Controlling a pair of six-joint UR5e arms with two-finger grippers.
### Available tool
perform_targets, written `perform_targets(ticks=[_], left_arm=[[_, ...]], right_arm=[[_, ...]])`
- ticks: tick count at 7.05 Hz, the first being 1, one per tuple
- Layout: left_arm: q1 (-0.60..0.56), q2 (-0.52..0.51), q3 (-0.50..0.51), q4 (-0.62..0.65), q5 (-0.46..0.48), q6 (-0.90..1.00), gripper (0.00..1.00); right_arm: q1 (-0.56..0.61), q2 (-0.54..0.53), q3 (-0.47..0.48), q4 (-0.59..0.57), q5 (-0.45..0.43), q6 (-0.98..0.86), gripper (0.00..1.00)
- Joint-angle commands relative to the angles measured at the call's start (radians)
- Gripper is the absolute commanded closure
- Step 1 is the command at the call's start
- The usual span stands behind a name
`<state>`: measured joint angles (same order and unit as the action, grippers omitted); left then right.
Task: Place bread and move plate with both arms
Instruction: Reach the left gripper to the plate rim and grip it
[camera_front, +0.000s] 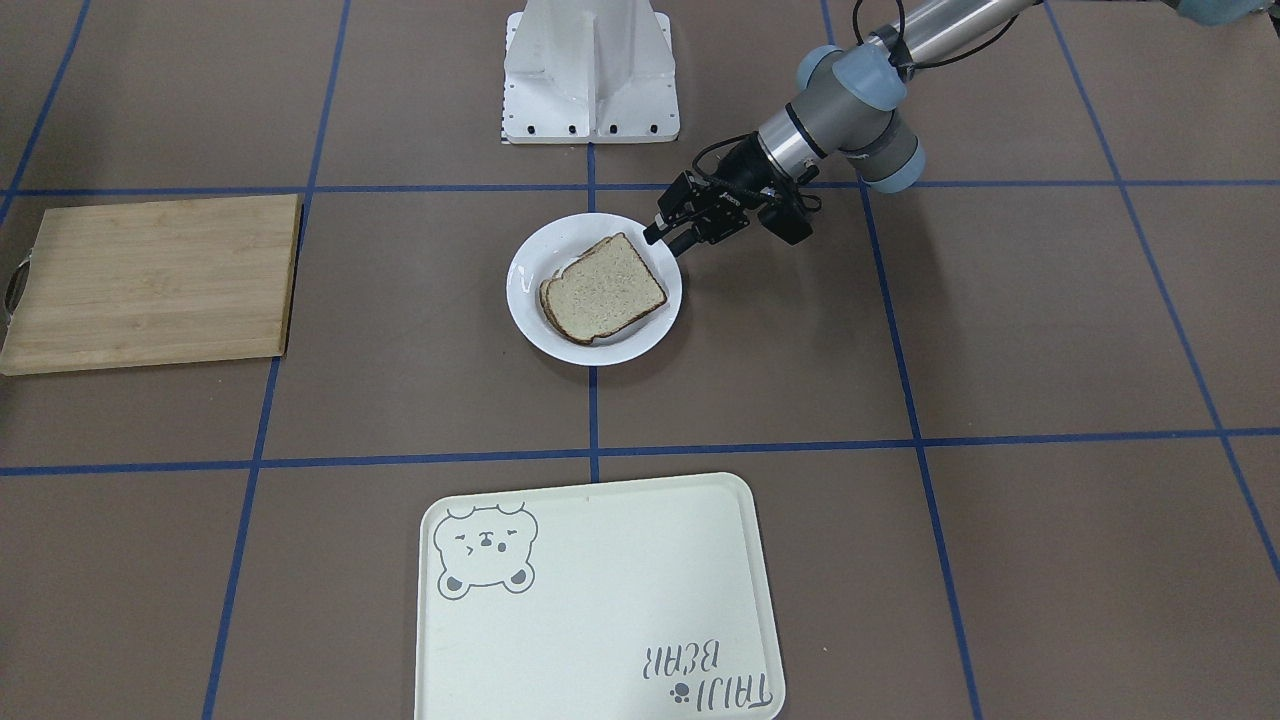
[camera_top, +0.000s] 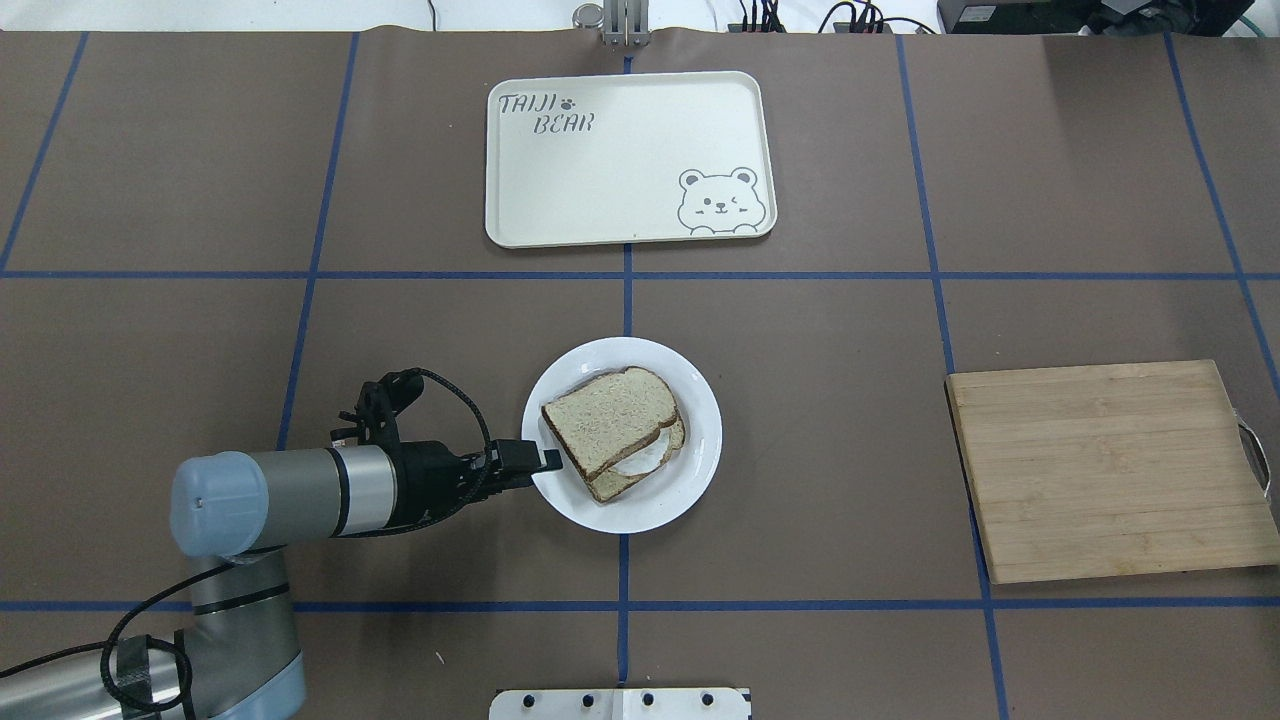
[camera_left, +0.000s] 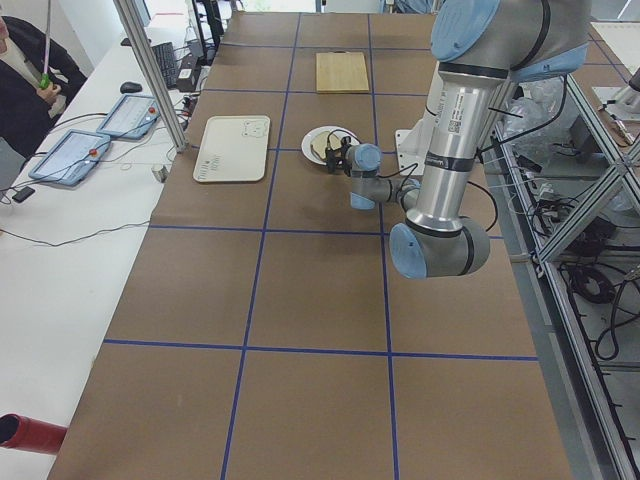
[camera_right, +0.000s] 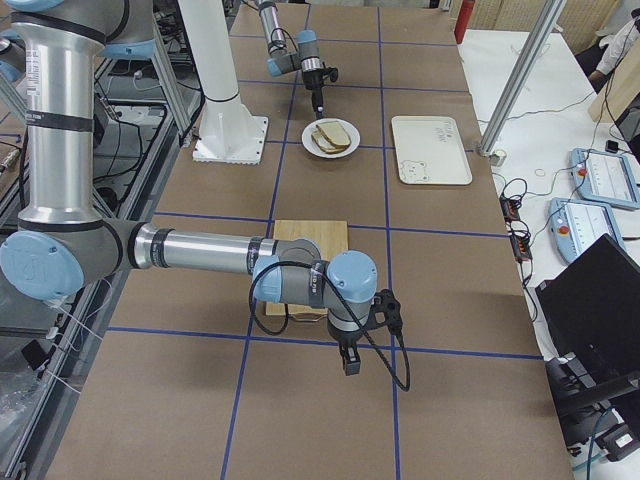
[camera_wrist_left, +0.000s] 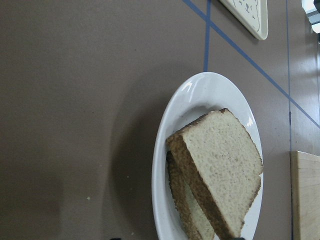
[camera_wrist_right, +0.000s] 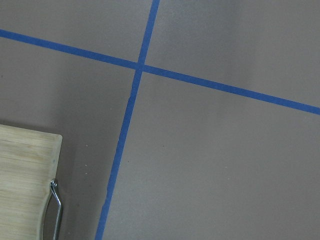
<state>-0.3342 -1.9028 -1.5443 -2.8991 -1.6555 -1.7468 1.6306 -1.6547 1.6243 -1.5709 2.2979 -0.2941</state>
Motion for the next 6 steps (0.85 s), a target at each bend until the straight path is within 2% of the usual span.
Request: perform_targets(ticks=[1,4,5,6], left_arm=[[0.001,-0.022,0.023,0.0,0.0,-0.008,0.41],[0.001,-0.045,0.069,-0.002,0.0,-0.008,0.46],[0.001,-0.045,0.069,-0.003,0.0,-0.01,0.54],[0.001,-0.044,0.07,-0.017,0.0,-0.008,0.79]], right_arm=[[0.0,0.003,0.0,0.0,-0.001,0.003,0.0],[0.0,0.003,0.0,0.005,-0.002,0.013,0.0],[0.0,0.003,0.0,0.005,-0.002,0.013,0.0],[-0.002,0.004,0.0,0.005,-0.002,0.015,0.0]])
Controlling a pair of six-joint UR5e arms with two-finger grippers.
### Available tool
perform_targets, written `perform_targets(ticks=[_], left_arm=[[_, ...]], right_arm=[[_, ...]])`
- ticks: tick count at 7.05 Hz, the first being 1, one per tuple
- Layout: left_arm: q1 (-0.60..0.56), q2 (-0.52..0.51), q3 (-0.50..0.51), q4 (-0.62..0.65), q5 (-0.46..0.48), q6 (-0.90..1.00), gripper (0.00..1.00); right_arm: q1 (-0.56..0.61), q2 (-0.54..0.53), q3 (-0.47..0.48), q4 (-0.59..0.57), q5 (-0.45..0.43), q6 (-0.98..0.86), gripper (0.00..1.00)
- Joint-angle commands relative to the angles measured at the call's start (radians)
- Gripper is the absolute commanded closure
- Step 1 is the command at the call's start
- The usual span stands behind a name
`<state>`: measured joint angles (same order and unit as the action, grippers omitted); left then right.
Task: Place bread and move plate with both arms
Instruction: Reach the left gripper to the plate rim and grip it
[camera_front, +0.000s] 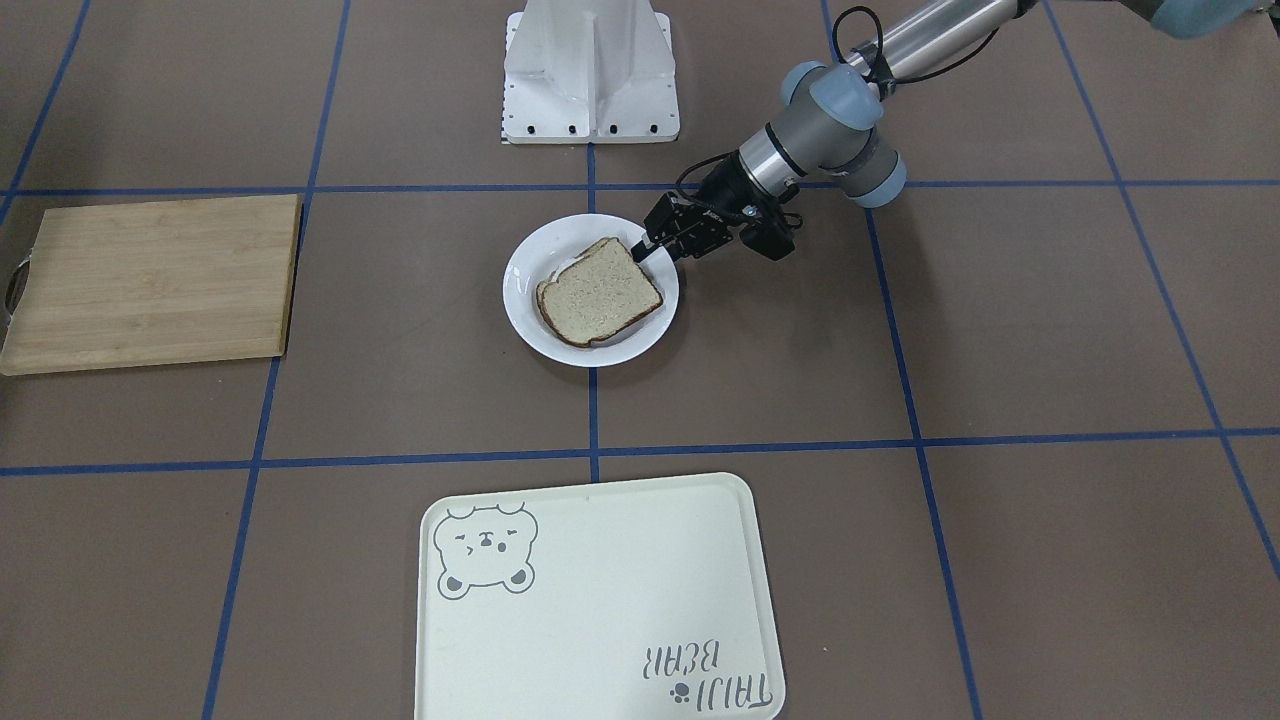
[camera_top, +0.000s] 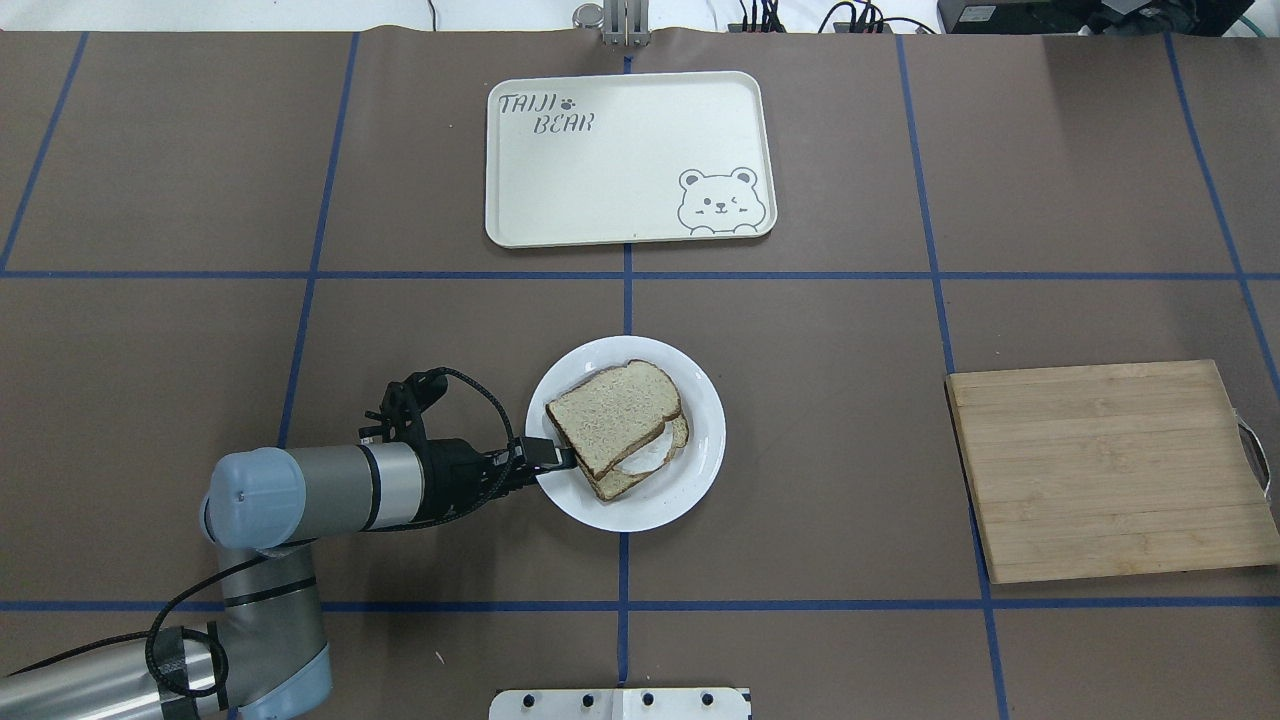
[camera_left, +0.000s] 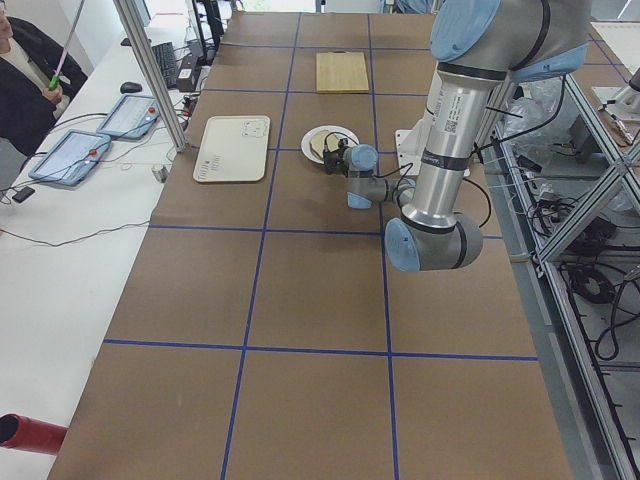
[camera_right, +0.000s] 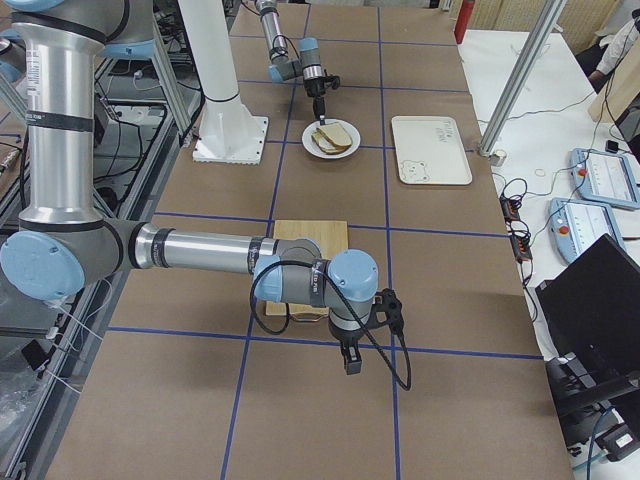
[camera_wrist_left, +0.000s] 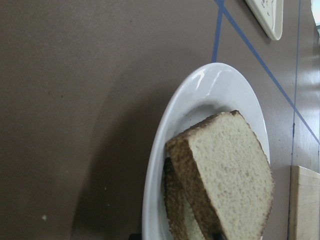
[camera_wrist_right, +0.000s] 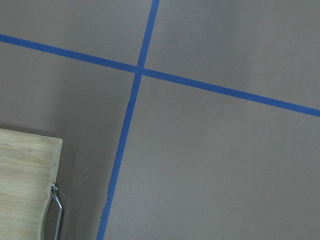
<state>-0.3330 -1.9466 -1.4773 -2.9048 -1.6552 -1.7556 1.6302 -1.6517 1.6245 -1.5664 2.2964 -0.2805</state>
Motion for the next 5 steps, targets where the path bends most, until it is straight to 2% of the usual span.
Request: perform_targets(ticks=[1,5], left_arm=[[0.0,0.0,0.003,-0.034,-0.002,-0.001,1.0],[-0.001,-0.009,-0.011,-0.108,-0.003,-0.005,1.0]], right_arm=[[0.0,0.004,-0.002,0.0,0.0,0.003,0.0],[-0.001,0.009,-0.006,0.003,-0.002,0.027,0.0]])
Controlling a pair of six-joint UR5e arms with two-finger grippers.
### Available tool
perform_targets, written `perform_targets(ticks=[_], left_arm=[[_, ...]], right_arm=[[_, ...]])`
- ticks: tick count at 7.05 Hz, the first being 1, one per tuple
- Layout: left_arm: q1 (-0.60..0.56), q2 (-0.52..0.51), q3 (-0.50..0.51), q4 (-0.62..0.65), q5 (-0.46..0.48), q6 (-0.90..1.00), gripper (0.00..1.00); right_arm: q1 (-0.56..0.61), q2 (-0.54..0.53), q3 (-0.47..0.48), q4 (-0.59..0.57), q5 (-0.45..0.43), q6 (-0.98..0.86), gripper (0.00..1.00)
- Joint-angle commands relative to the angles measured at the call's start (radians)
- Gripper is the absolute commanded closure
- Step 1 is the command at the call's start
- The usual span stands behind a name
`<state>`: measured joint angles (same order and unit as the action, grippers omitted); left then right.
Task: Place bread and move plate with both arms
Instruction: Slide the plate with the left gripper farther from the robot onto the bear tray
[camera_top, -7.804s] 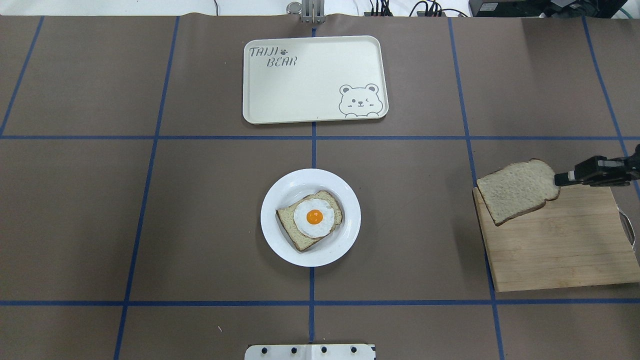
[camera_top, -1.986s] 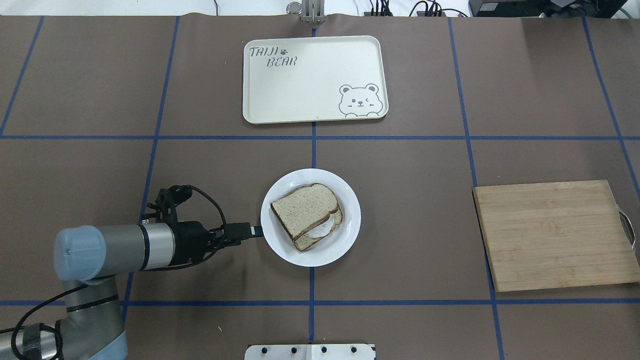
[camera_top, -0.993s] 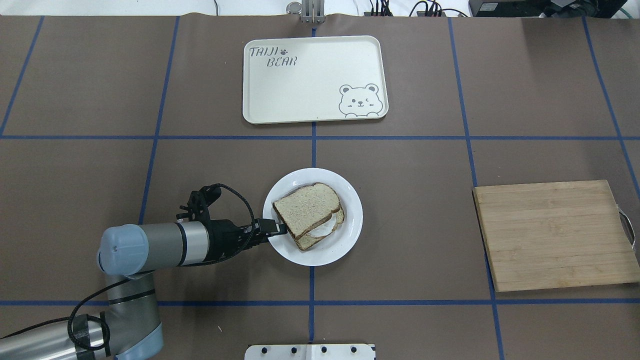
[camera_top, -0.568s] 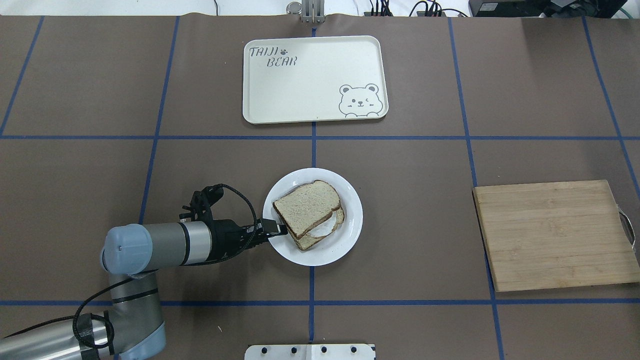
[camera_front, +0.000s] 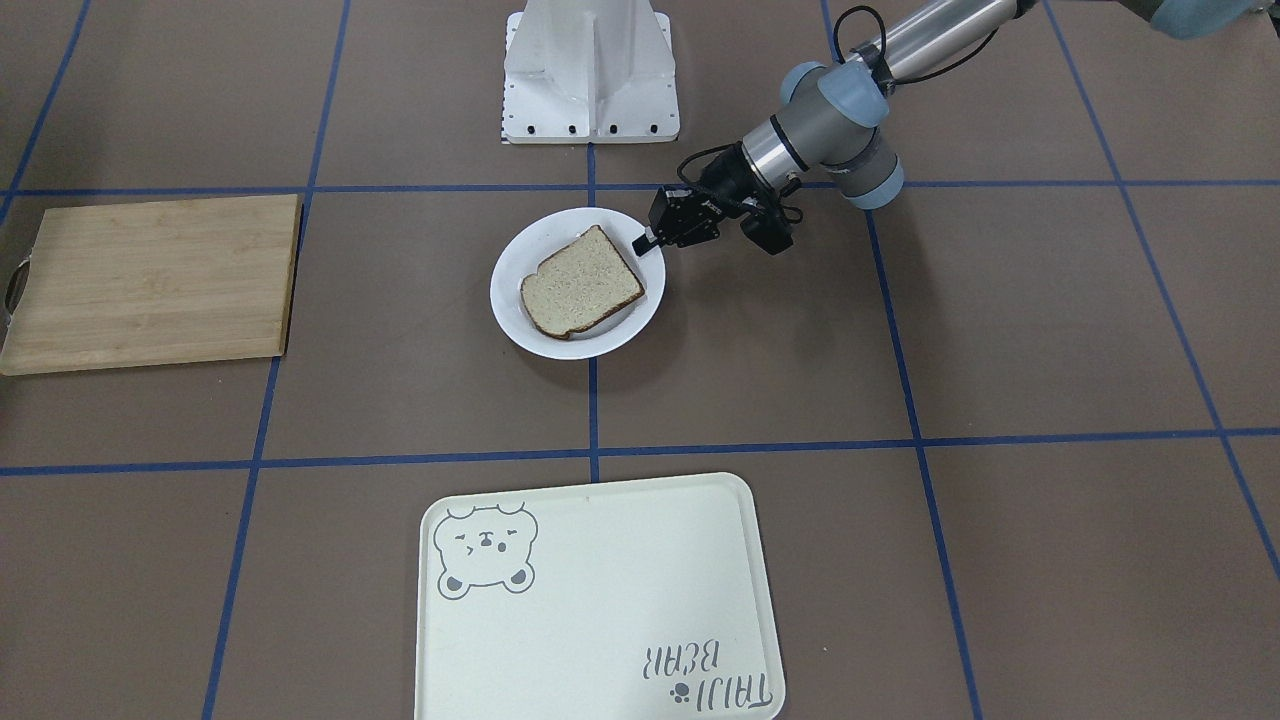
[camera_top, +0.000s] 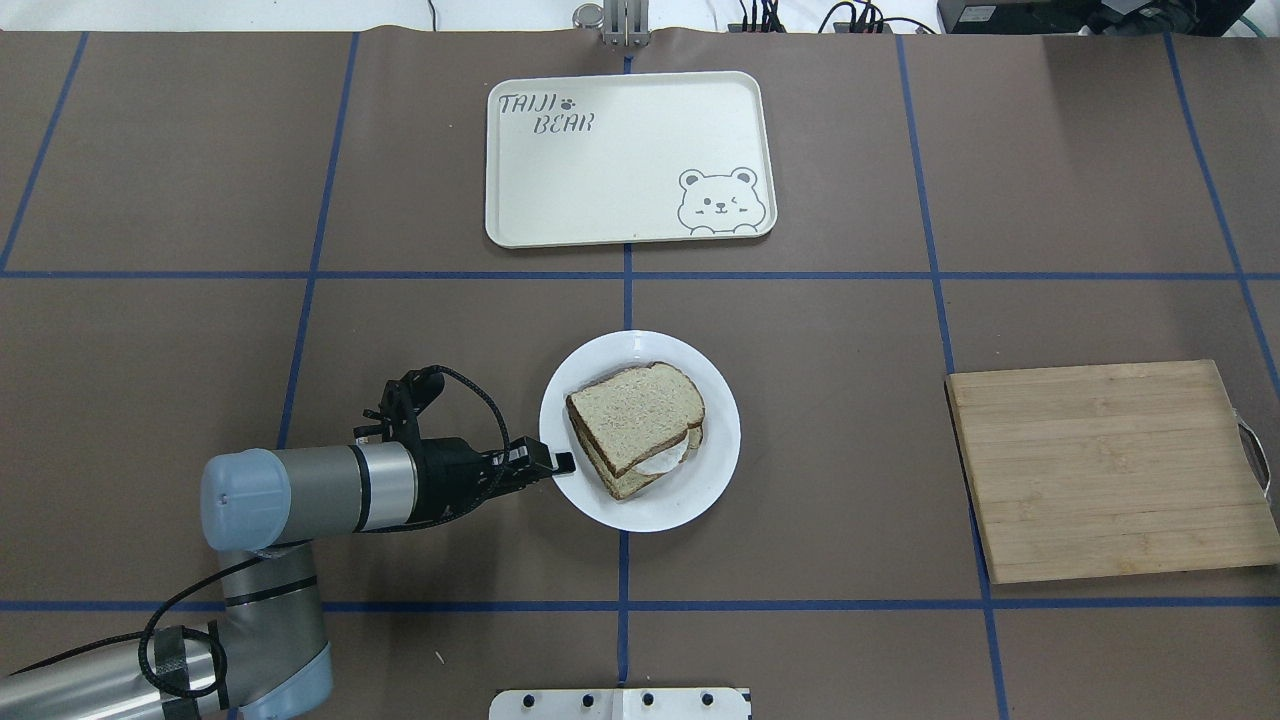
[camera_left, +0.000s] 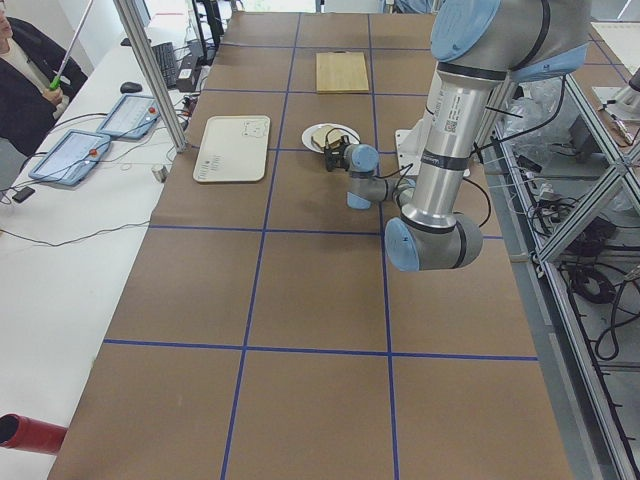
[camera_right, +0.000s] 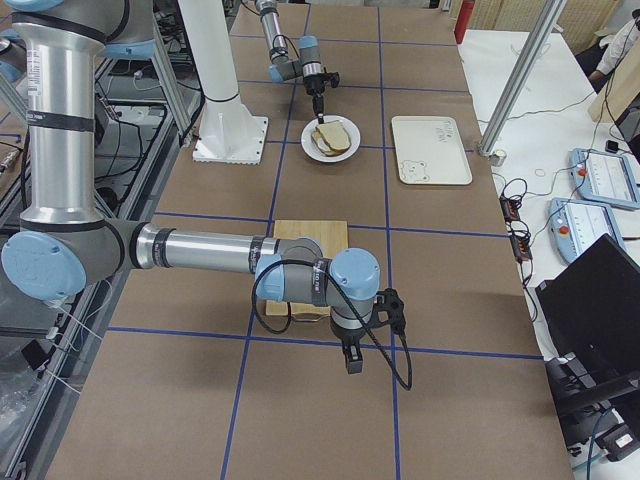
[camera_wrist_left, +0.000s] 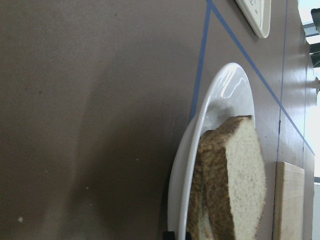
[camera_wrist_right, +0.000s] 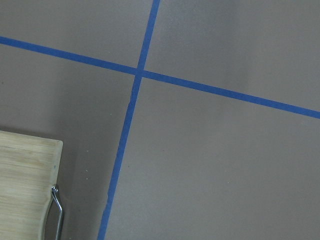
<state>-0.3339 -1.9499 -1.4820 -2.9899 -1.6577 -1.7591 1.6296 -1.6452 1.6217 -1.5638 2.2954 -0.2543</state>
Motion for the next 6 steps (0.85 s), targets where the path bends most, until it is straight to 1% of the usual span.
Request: perform_targets(ticks=[1,2,3,4,5,6], left_arm=[[-0.002,-0.02,-0.006,-0.056,0.001,-0.076,1.0],[-0.014,-0.036,-0.004,-0.052,0.016,-0.155,1.0],[-0.043,-0.056,0.005,-0.04,0.069,-0.181,1.0],[-0.098,-0.11,0.047,-0.015,0.085,-0.279,1.0],[-0.158,-0.185,0.128,0.047,0.09,-0.331,1.0],[-0.219,-0.27,0.235,0.095,0.091,-0.35,1.0]], right_arm=[[0.001,0.005,-0.008,0.001,-0.001,0.001,0.0],[0.001,0.005,-0.006,0.001,-0.001,0.001,0.0],[0.001,0.005,-0.008,0.001,-0.001,0.001,0.0],[0.001,0.005,-0.008,0.001,-0.001,0.001,0.0],[-0.001,0.005,-0.008,0.001,-0.001,0.001,0.0],[0.001,0.005,-0.008,0.001,-0.001,0.001,0.0]])
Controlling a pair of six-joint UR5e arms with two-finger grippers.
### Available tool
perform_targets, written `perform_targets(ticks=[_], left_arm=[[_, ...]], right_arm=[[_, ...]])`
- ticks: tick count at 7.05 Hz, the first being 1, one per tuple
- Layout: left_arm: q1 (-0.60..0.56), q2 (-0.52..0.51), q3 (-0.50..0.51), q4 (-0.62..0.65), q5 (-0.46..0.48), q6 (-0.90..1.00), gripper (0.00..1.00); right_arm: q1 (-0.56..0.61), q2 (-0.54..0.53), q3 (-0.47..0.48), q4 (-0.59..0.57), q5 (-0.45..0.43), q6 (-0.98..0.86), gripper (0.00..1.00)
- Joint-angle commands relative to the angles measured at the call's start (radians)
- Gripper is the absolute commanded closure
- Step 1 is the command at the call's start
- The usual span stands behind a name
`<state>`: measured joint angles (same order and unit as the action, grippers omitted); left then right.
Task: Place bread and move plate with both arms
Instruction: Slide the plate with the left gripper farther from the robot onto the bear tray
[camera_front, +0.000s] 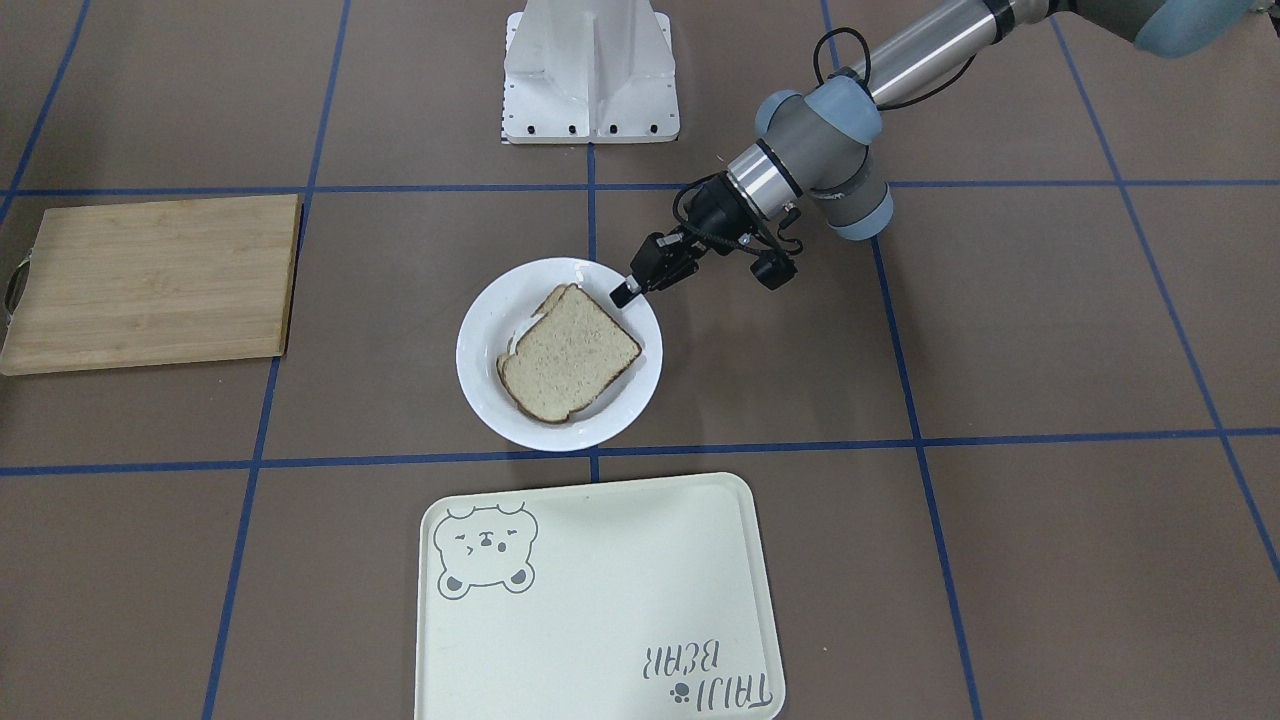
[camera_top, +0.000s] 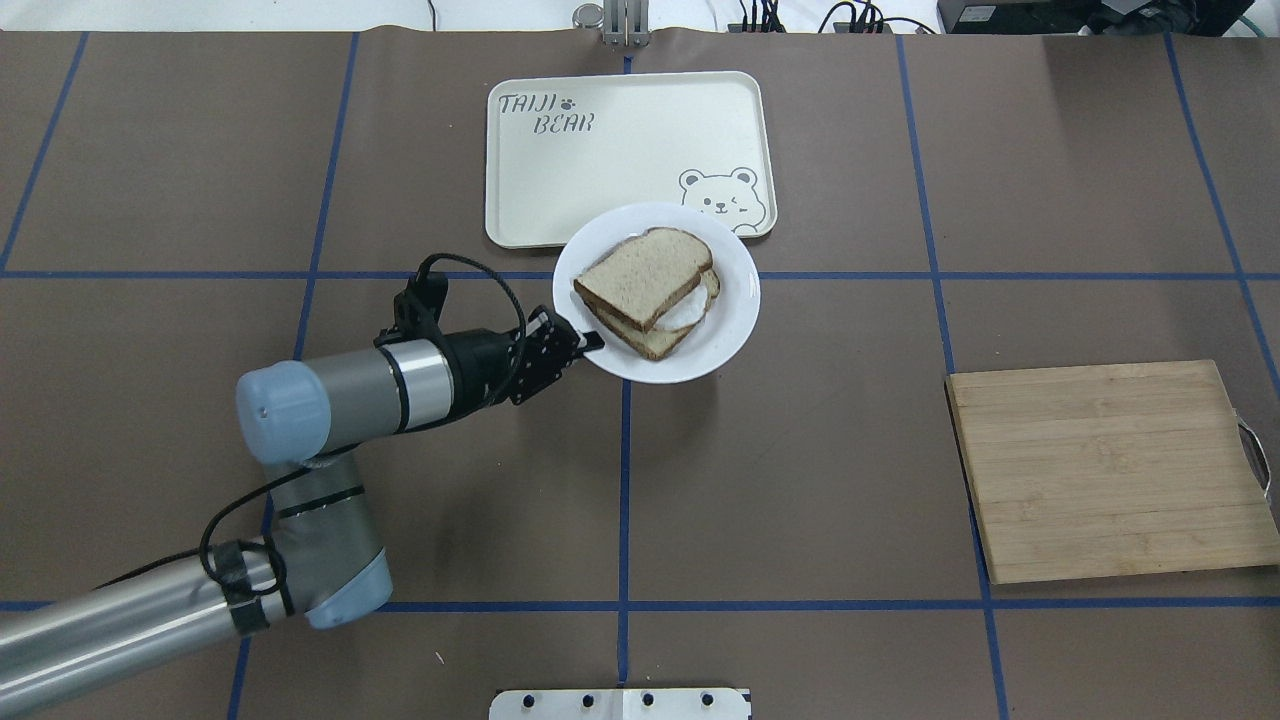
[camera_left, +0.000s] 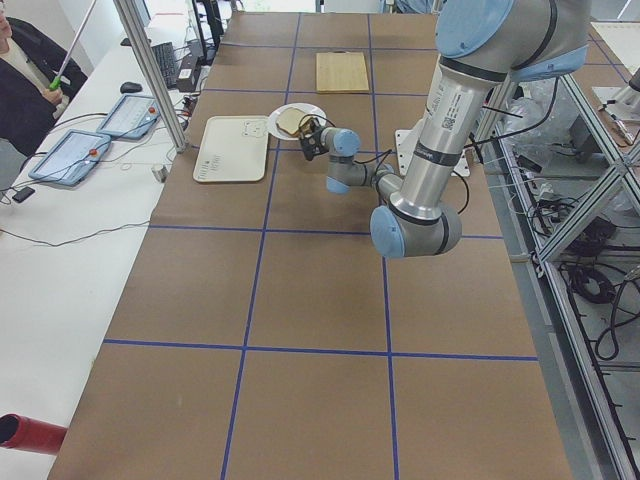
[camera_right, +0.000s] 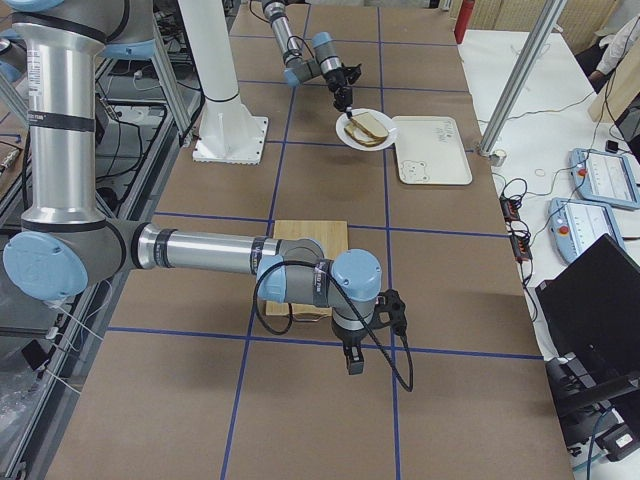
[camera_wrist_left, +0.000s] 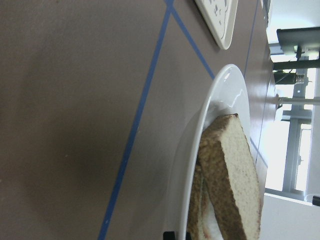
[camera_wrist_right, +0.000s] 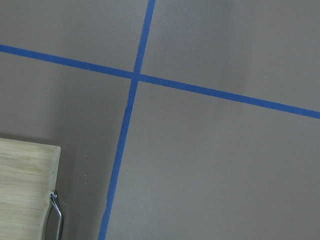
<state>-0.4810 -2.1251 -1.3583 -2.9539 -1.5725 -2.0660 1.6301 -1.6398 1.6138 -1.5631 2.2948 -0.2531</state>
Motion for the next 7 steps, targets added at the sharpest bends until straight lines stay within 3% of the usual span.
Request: perform_targets(ticks=[1,3,5,6,7], left_arm=[[-0.129,-0.166,0.236,0.065,0.006,-0.078,1.0],[-0.174,-0.309,0.484,0.072,0.034,-0.08,1.0],[-0.165,-0.351,0.512,0.134,0.054,-0.06,1.0],[-0.144,-0.351,0.504,0.136,0.052,0.01,0.74],[-0.136,-0.34,0.484,0.141,0.054,0.07,0.13]], right_arm=[[0.0,0.0,0.0,0.0,0.0,0.0,0.0],[0.0,0.0,0.0,0.0,0.0,0.002,0.0],[0.0,0.0,0.0,0.0,0.0,0.002,0.0],[0.0,0.0,0.0,0.0,0.0,0.0,0.0],[0.0,0.0,0.001,0.0,0.0,0.0,0.0]])
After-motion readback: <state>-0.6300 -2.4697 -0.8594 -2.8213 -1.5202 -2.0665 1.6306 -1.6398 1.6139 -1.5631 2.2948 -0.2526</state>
